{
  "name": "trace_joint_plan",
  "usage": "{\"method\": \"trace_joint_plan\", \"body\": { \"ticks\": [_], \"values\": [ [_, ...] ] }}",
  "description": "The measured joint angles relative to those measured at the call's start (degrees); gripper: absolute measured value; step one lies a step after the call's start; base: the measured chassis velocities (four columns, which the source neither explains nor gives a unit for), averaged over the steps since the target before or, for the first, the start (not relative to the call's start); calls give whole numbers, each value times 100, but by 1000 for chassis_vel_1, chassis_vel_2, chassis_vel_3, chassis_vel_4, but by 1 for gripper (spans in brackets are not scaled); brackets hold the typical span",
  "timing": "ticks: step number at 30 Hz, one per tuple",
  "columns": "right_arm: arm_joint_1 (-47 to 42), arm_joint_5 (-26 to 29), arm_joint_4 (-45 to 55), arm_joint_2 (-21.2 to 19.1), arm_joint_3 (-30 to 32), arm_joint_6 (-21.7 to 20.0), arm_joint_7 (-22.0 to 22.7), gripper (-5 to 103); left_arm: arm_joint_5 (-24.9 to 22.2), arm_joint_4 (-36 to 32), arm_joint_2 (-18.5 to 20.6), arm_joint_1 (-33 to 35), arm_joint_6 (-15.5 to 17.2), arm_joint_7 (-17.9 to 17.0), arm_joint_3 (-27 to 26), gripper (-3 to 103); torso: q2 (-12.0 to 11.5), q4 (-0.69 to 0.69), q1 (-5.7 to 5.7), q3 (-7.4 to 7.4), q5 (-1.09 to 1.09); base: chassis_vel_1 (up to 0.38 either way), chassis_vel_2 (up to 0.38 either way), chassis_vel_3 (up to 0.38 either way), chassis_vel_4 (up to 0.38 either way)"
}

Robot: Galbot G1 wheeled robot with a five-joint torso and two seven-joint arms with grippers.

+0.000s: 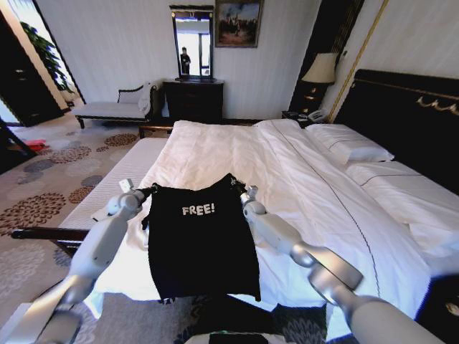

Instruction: Fold the clothes on the bed.

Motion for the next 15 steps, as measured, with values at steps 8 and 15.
{"method": "trace_joint_plan", "body": {
  "ticks": [8,15],
  "values": [
    [273,-826,-849,334,508,-65,587,0,407,1149,-407,-591,-251,82,-75,1,1,6,-3,-2,1,0,0,0,0],
    [148,-635,-616,56,552,-28,419,0,502,1081,-484,-370,-504,167,-295,1,1,1,-2,-2,0,0,0,0,0]
  ]
}}
